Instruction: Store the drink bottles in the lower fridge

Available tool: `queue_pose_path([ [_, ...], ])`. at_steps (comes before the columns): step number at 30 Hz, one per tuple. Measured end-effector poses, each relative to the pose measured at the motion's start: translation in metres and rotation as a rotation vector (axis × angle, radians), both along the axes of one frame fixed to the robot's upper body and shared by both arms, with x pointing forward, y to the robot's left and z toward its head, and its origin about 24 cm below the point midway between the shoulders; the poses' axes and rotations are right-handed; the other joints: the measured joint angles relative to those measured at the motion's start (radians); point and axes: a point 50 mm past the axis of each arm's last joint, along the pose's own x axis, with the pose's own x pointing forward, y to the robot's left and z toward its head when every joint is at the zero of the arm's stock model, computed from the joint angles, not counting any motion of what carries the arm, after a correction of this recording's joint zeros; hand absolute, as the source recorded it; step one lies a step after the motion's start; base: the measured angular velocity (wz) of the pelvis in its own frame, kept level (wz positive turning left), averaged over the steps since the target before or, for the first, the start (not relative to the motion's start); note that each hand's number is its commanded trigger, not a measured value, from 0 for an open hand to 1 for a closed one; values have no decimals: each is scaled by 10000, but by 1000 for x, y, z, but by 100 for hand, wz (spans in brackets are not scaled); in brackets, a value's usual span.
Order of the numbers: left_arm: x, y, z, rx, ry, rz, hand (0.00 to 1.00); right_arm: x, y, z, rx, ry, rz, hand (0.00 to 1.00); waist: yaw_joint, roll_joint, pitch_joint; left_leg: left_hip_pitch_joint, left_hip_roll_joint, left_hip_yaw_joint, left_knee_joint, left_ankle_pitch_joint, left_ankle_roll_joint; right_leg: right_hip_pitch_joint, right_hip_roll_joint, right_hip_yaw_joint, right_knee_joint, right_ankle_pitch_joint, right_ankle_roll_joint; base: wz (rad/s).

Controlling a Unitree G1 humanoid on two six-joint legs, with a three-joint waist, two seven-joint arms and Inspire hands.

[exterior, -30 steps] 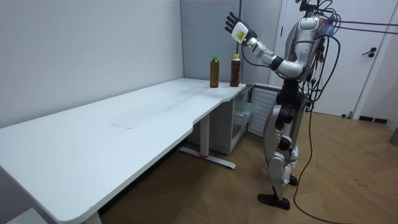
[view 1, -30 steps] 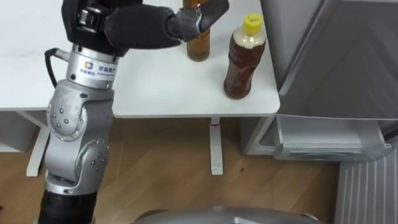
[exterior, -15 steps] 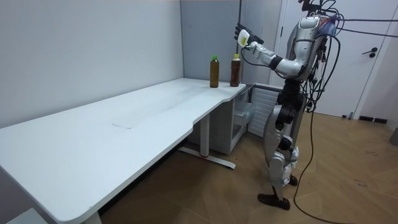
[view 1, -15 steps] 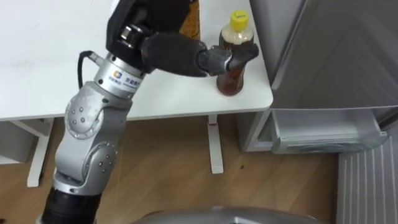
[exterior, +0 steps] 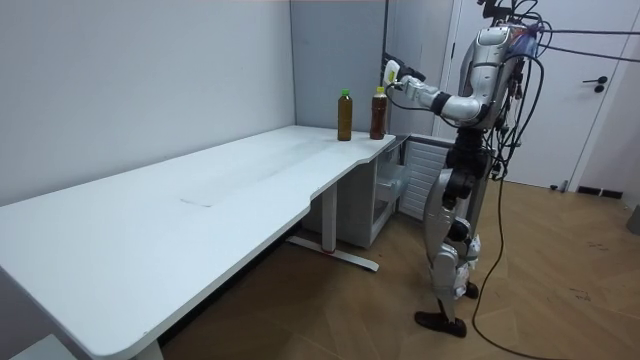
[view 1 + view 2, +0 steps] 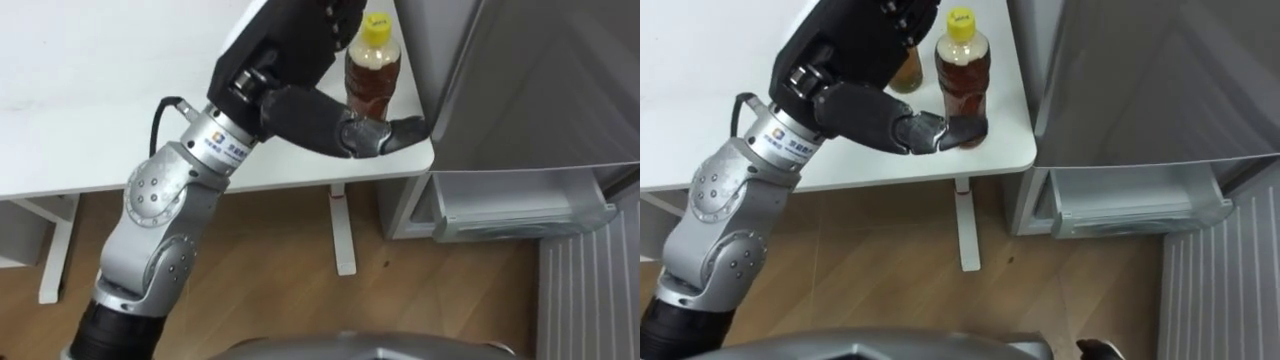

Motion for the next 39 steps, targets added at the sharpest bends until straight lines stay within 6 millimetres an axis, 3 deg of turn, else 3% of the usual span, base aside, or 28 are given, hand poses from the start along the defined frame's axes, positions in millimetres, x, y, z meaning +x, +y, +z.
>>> queue_pose_path([
  [10, 3, 2, -17, 395, 686, -20, 0, 1, 0, 0, 23, -31, -17, 0, 60, -74, -35, 51, 21, 103, 1, 0, 0, 0, 16, 120, 0, 7, -11, -2],
  [29, 3, 4, -15, 487, 530, 161, 0, -1, -1, 0, -5, 43, -26, 0, 134, -41, -53, 56, 22, 89, 8, 1, -2, 62, 21, 115, -6, 11, -17, 0],
  [39, 1, 3, -3, 377, -7, 463, 0, -3, 0, 0, 34, 144, -56, 0, 125, -30, -49, 43, 18, 85, -33, 5, -7, 76, 20, 89, -21, 11, -16, 0],
])
